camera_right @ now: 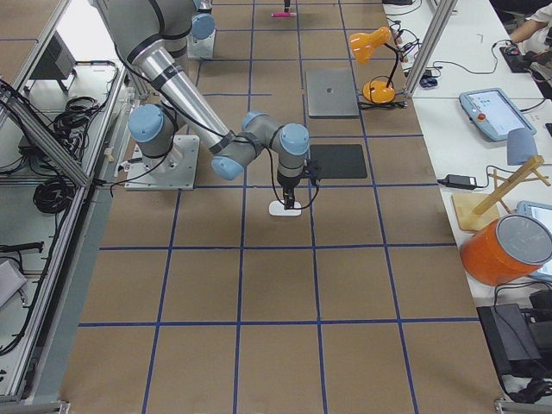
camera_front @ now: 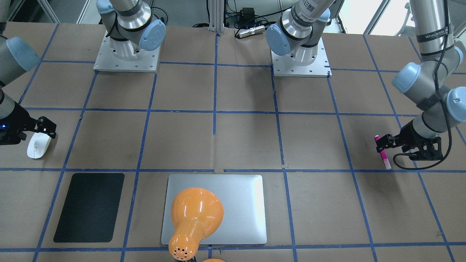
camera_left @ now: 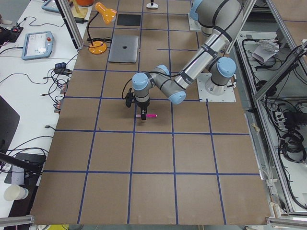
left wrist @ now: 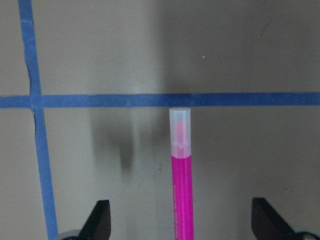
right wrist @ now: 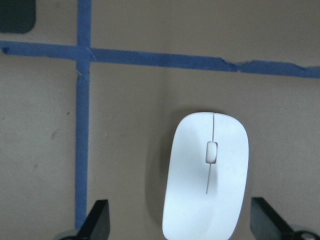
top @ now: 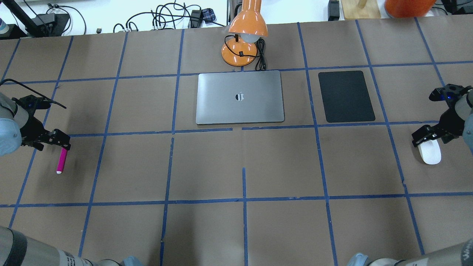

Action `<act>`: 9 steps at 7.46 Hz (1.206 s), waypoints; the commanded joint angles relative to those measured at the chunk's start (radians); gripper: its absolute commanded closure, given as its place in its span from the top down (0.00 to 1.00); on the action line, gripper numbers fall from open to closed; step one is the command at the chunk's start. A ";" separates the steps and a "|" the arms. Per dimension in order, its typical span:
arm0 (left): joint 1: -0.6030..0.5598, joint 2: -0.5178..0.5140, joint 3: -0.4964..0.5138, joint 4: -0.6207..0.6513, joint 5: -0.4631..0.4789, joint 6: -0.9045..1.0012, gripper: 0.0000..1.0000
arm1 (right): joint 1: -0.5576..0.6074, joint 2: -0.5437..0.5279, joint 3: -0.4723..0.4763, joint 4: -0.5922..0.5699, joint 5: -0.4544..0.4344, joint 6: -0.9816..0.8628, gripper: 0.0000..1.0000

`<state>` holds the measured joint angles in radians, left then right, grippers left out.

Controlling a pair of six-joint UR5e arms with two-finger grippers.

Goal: Place pen and mouse around notebook

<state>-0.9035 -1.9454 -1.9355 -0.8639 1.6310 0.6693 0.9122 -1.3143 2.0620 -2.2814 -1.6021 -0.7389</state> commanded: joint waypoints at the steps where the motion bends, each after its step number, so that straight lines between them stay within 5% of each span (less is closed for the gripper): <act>1: 0.000 -0.032 0.000 0.013 0.000 0.004 0.94 | -0.016 0.039 -0.002 -0.007 -0.010 -0.017 1.00; 4: 0.000 -0.049 0.009 0.011 0.001 0.001 0.59 | -0.016 0.135 -0.006 -0.142 -0.013 -0.016 1.00; 6: 0.000 -0.049 0.009 0.009 0.006 0.001 0.00 | -0.016 0.127 -0.014 -0.119 -0.090 -0.011 0.58; 9: 0.000 -0.040 0.010 -0.001 0.061 0.000 0.00 | -0.012 0.097 -0.016 -0.101 -0.084 -0.005 0.48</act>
<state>-0.9029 -1.9918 -1.9257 -0.8591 1.6530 0.6688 0.8980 -1.1962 2.0472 -2.3957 -1.6859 -0.7489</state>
